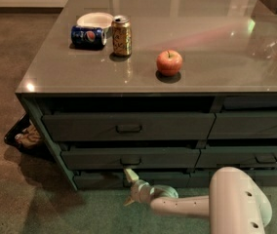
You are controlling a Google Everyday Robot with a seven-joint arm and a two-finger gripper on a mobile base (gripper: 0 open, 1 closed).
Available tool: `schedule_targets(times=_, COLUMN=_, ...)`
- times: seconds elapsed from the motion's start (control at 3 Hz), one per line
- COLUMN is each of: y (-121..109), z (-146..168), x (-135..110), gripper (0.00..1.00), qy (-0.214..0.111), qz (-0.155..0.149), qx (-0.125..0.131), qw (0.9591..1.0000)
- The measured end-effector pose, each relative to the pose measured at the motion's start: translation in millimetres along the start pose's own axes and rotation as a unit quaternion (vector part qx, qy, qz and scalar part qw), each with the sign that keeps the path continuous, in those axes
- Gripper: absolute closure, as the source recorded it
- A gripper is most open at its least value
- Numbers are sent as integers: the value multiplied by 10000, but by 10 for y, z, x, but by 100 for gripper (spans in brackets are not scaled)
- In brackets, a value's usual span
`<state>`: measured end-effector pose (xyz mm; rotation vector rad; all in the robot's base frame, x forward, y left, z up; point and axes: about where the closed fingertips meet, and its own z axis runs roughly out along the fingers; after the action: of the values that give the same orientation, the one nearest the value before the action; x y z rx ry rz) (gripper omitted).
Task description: Open bottom drawer
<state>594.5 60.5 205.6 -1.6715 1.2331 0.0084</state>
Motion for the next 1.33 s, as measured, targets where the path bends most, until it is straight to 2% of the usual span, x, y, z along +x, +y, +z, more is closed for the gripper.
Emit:
schedule_targets(times=0.33, y=56, z=77, x=30, gripper=0, qy=66, qz=134, qx=-228, qw=9996)
schedule_targets(times=0.67, y=126, z=267, x=79, gripper=0, qy=358, qz=522, qx=-938, qw=9936)
schedule_targets(times=1.0, y=327, z=351, x=-5, gripper=0, qy=547, qz=948, qx=-1455, qw=9833)
schedule_targets(times=1.33, y=327, z=351, x=-5, gripper=0, qy=547, qz=948, qx=-1455, qw=9833)
